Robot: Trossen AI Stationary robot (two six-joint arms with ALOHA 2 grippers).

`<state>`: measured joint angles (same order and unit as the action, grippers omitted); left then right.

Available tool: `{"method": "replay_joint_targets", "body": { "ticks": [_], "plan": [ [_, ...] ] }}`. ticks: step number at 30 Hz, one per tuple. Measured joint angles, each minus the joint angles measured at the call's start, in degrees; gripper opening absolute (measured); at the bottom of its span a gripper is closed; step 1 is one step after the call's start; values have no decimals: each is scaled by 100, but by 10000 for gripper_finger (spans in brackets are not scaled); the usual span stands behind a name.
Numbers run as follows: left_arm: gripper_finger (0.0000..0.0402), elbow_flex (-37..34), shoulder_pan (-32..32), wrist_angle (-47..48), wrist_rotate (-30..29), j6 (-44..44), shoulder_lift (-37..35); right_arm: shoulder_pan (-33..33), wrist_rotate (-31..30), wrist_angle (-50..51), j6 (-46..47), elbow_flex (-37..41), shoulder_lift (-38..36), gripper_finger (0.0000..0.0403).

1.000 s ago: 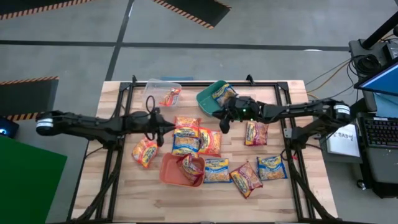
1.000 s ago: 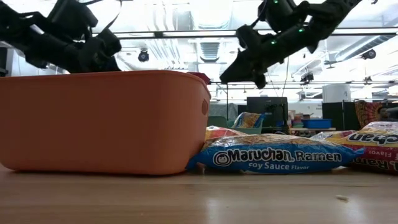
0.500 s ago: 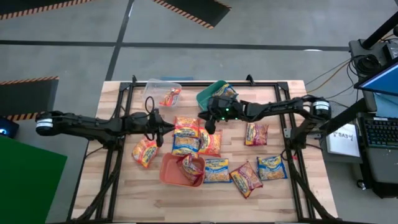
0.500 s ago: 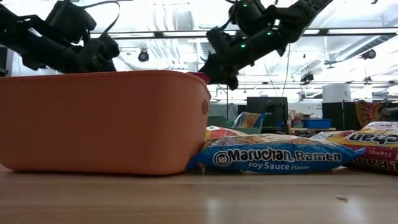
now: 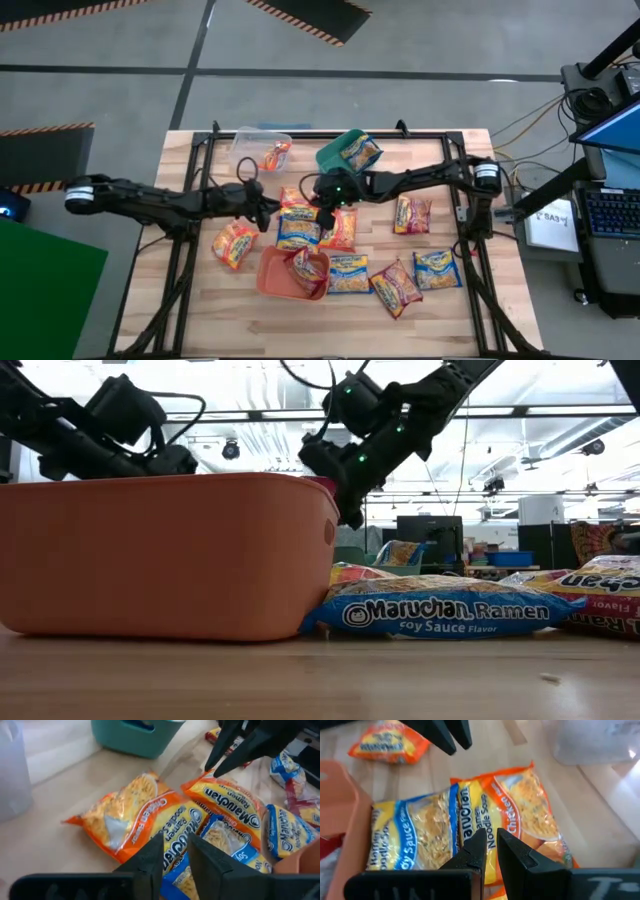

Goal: Sort Maruchan noodles
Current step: Put the orange noodle pack into the transparent bin

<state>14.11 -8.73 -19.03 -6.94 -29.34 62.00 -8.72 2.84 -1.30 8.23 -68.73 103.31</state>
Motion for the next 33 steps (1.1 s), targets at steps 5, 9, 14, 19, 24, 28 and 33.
{"method": "replay_joint_targets", "body": {
  "ticks": [5, 9, 14, 19, 24, 28, 33],
  "plan": [
    [120, 0, -3, -190, -21, -307, 300, -3, -23, -47, 77, -56, 146, 33],
    [155, 0, -9, -288, -286, -539, 538, -1, -117, -1, 26, -24, 191, 33],
    [184, 0, -9, -358, -710, -752, 782, -1, -370, -8, -89, 42, 229, 33],
    [198, 4, -9, -582, -727, -924, 1024, -3, -606, -164, -168, 129, 318, 33],
    [206, 2, -9, -611, -834, -1080, 1253, -1, -611, -412, -205, 149, 460, 33],
    [210, 4, -10, -896, -905, -1169, 1490, -1, -649, -610, -264, 133, 603, 33],
    [210, 5, -9, -1446, -905, -1231, 1805, -1, -583, -444, -210, 158, 764, 33]
  ]
}}
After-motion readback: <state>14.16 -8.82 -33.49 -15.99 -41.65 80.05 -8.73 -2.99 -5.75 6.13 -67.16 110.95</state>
